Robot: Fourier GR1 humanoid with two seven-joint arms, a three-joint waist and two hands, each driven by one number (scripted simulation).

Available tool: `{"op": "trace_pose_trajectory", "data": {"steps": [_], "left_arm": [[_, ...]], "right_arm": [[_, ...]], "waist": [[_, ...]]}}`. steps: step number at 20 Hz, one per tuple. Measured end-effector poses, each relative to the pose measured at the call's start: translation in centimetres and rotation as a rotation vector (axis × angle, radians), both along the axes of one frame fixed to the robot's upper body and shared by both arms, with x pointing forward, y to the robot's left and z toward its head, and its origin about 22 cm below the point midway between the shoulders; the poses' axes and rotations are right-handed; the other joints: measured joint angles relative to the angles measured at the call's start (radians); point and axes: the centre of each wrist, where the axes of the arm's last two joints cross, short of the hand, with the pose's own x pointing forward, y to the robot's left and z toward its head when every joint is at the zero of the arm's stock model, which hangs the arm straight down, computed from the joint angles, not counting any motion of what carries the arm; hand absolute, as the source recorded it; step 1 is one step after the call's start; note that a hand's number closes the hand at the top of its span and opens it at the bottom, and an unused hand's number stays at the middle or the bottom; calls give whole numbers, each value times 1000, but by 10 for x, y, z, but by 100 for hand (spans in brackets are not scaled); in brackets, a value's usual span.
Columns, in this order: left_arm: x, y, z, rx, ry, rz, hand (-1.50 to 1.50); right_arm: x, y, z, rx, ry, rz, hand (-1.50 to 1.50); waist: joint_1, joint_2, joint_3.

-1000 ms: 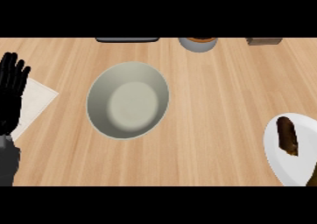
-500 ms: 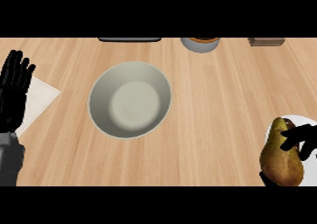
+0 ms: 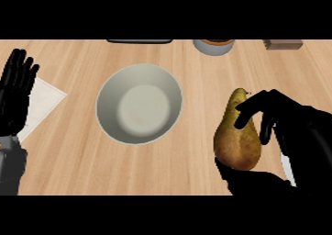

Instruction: Pick the pear from the plate and place it in the bowl

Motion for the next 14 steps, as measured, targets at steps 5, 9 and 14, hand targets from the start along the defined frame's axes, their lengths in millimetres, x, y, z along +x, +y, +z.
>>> {"op": "trace_pose_trajectory", "data": {"steps": [5, 9, 14], "left_arm": [[-2, 3, -3, -3, -4, -2, 0], [0, 4, -4, -6, -1, 0, 0], [0, -1, -5, -5, -7, -7, 0]], "right_arm": [[28, 41, 18, 1, 29, 90, 150], [52, 74, 17, -21, 92, 116, 150], [82, 109, -2, -42, 163, 119, 150]], "waist": [[0, 2, 1], [2, 4, 2], [5, 6, 3]]}}
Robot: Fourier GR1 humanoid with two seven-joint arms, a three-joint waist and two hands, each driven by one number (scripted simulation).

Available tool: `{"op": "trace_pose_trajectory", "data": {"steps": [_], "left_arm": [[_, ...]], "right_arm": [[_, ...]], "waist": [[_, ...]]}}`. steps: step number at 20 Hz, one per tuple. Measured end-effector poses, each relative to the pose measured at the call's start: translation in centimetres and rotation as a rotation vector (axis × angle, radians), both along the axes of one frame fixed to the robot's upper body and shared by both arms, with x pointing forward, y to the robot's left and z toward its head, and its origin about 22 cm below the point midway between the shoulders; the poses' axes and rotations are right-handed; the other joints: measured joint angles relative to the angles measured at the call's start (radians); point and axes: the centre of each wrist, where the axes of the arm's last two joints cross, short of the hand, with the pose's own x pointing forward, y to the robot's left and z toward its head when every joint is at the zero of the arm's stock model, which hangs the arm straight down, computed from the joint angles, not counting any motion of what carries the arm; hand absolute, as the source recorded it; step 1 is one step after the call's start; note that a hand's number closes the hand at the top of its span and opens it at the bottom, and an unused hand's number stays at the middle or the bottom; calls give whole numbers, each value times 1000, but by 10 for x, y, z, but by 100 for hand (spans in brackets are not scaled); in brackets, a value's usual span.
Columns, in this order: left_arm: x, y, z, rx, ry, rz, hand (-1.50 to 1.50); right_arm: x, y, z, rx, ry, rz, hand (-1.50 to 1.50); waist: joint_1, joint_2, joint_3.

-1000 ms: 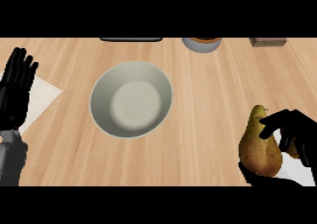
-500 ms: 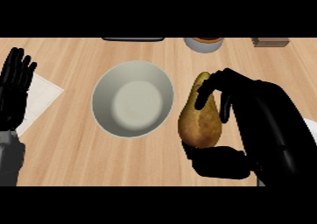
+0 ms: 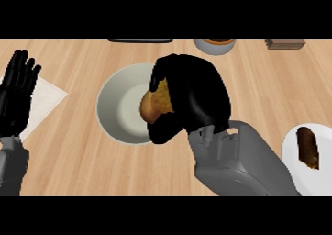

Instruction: Pick the pear from the plate and place it in the bowl

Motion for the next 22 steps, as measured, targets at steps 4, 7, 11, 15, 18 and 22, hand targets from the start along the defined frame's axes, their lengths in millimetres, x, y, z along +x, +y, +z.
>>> {"op": "trace_pose_trajectory", "data": {"steps": [4, 7, 11, 15, 18, 22], "left_arm": [[-2, 3, 0, 3, -2, -1, 0], [-1, 0, 2, 3, -3, 1, 0], [0, 5, 1, 1, -3, -3, 0], [3, 1, 3, 7, -8, -14, 0], [5, -3, 6, 4, -8, -25, 0], [3, 1, 2, 2, -2, -16, 0]], "right_arm": [[18, 22, -26, -49, 30, -35, 150], [30, 30, -48, -78, 56, -81, 150], [44, 28, -81, -41, 103, -165, -150], [54, 26, -108, 69, 142, -213, -150], [54, 26, -119, 196, 120, -225, -150], [57, 22, -129, 329, 2, -256, -150]], "waist": [[2, 1, 0], [0, 1, 0], [3, 3, 1], [14, 7, 1], [21, 8, 2], [13, 7, 2]]}}
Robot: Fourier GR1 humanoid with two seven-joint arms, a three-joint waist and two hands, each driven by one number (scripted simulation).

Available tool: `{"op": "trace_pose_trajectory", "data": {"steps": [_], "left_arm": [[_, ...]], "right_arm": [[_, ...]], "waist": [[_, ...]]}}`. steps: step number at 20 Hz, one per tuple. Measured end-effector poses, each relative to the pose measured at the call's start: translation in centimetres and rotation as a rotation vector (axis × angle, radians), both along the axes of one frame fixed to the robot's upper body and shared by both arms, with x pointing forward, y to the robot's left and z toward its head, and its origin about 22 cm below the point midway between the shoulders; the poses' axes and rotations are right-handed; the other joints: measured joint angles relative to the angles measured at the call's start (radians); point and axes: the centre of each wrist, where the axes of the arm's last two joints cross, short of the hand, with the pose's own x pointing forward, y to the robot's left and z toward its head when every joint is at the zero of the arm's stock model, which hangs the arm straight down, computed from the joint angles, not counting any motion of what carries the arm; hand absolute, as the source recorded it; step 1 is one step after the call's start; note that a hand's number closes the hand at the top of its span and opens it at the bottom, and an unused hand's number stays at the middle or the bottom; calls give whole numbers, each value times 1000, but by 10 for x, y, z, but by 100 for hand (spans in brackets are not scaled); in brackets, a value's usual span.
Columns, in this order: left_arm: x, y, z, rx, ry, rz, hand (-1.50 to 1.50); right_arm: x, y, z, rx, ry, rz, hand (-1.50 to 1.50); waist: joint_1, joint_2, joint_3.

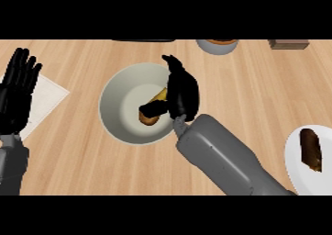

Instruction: Pick the pear from the plate and place it in the bowl

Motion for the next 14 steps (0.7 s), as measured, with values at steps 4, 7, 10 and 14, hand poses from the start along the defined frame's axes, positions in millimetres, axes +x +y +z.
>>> {"op": "trace_pose_trajectory", "data": {"steps": [4, 7, 10, 14], "left_arm": [[1, 3, -4, 1, 1, 19, 0], [-4, 7, -7, 3, 3, 32, 0], [-5, 8, -6, 1, 6, 46, 0], [-6, 12, -1, 1, 8, 56, 0]], "right_arm": [[9, -9, 0, 75, -127, -86, -150], [8, -24, 0, 127, -185, -156, -150], [5, -51, 2, 185, -219, -226, -150], [-12, -95, -5, 248, -250, -293, -150]], "waist": [[-19, -3, 0], [-34, -9, 0], [-46, -12, 0], [-52, -13, 0]]}}
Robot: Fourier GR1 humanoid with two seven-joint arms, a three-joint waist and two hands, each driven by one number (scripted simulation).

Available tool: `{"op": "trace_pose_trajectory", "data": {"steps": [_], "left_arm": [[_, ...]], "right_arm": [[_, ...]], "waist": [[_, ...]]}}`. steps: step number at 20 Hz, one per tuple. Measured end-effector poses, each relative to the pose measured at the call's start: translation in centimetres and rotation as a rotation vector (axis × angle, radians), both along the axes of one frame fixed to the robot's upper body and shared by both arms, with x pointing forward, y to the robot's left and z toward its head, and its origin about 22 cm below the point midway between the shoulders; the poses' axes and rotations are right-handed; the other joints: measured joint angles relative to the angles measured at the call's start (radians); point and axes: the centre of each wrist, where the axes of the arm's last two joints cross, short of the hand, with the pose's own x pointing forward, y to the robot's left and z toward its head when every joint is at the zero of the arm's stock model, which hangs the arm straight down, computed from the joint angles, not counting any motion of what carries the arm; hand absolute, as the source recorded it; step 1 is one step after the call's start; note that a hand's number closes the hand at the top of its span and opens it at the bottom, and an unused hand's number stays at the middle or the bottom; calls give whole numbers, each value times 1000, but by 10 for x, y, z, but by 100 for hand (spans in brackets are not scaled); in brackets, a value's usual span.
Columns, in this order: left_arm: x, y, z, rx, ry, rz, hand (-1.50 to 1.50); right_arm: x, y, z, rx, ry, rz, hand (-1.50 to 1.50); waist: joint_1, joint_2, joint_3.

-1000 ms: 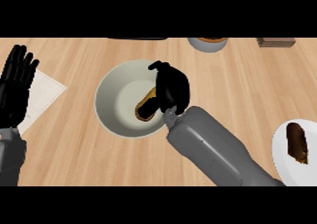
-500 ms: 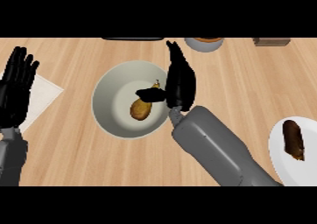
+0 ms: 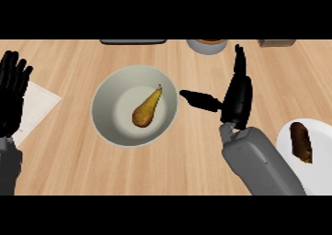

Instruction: Pick the pear from the plate and place it in the bowl

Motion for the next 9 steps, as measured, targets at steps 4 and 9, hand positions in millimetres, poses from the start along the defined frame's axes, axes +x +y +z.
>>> {"op": "trace_pose_trajectory", "data": {"steps": [4, 9], "left_arm": [[-8, 2, 0, -5, 2, -1, 0], [-2, -2, 0, -1, -2, 0, 0]], "right_arm": [[-26, -54, 0, 51, -40, -32, -150], [-59, -110, -9, 85, -59, -33, -150]], "waist": [[-1, 0, 0], [-1, 2, 1]]}}
